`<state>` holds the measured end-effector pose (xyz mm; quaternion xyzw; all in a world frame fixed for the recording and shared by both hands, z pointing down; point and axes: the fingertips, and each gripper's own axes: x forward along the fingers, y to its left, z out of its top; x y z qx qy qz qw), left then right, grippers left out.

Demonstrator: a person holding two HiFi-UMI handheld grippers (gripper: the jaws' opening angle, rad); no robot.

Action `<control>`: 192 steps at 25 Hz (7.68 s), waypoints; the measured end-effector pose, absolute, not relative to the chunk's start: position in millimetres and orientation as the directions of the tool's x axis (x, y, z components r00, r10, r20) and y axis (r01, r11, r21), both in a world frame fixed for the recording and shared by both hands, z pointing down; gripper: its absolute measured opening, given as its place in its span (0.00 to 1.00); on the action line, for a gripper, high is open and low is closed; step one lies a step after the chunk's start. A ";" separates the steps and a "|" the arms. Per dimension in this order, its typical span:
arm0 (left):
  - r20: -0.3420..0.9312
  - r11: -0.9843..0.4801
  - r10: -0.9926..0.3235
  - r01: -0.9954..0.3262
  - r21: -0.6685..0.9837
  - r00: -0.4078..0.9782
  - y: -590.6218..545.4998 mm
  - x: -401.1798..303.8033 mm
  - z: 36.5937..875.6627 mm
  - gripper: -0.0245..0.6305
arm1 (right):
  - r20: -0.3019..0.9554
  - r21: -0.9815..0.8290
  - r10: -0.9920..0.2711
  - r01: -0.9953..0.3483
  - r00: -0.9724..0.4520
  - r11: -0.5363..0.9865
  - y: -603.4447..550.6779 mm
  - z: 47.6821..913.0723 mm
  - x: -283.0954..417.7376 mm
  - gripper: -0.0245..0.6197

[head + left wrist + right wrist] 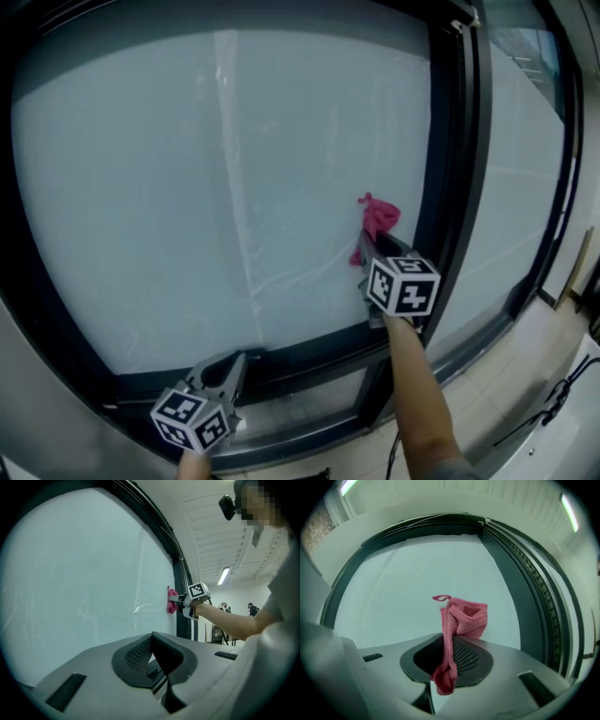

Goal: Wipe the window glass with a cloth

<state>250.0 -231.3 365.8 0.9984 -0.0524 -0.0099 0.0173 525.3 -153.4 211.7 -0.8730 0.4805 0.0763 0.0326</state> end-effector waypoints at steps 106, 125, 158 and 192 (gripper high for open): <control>0.012 -0.986 -0.117 -0.118 0.118 0.993 -216.8 257.4 389.6 0.05 | -0.025 0.328 -0.940 -0.885 0.341 -0.330 -184.5 323.2 463.1 0.13; 0.055 -0.977 -0.134 -0.141 0.158 0.989 -220.1 244.5 411.2 0.05 | 0.112 -0.025 -0.956 -0.961 0.269 -0.274 -209.3 414.0 428.6 0.13; 0.019 -0.982 -0.169 -0.169 0.083 0.986 -256.2 209.3 393.3 0.05 | -0.065 0.085 -0.982 -0.979 0.179 -0.185 -233.4 276.1 382.2 0.12; -0.014 -0.915 -0.276 -0.267 -0.303 0.961 -283.5 262.2 272.4 0.05 | -0.345 0.466 -0.918 -0.814 0.194 -0.347 -227.9 30.7 381.7 0.12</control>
